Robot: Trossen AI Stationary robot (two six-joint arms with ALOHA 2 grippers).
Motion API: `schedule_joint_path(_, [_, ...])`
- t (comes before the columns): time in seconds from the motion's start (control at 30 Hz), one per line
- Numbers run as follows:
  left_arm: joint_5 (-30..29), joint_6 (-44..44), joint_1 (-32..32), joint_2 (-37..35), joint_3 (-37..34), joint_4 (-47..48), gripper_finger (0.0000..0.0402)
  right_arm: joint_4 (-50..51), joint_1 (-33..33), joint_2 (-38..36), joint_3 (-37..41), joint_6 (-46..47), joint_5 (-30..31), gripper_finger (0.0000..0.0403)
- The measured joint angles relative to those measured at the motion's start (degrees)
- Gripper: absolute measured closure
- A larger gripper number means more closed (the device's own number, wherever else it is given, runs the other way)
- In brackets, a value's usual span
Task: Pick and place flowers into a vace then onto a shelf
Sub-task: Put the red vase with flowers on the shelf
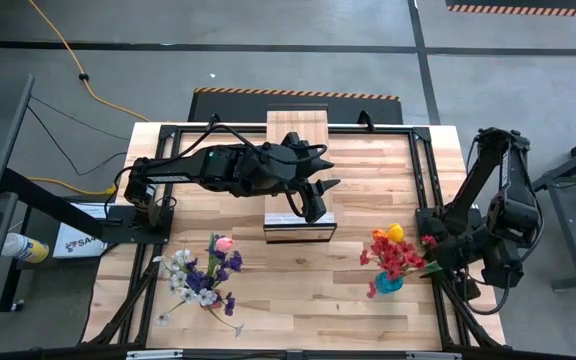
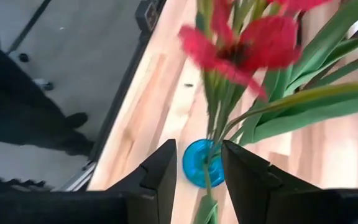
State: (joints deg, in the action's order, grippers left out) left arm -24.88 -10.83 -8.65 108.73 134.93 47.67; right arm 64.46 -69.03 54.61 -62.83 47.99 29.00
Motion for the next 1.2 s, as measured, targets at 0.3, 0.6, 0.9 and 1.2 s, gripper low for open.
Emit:
schedule_joint_path(0.3, [0.00, 0.02, -0.01, 0.00, 0.00, 0.01, 0.0190, -1.93, 0.00, -3.66, 0.00, 2.15, -2.46, 0.0289])
schedule_joint_path(0.6, [0.02, 0.01, 0.01, 0.00, 0.00, -0.01, 0.0190, -5.51, 0.02, -8.08, 0.00, 1.60, -4.41, 0.0290])
schedule_joint_path(0.9, [0.02, 0.02, -0.01, 0.00, 0.00, -1.34, 0.0190, -17.03, 0.02, -13.31, 0.00, -3.71, -5.60, 0.0289])
schedule_joint_path(1.2, [2.33, 0.02, 0.01, 0.00, 0.00, -5.07, 0.0190, -35.29, 0.00, -16.15, 0.00, -18.57, -5.63, 0.0289])
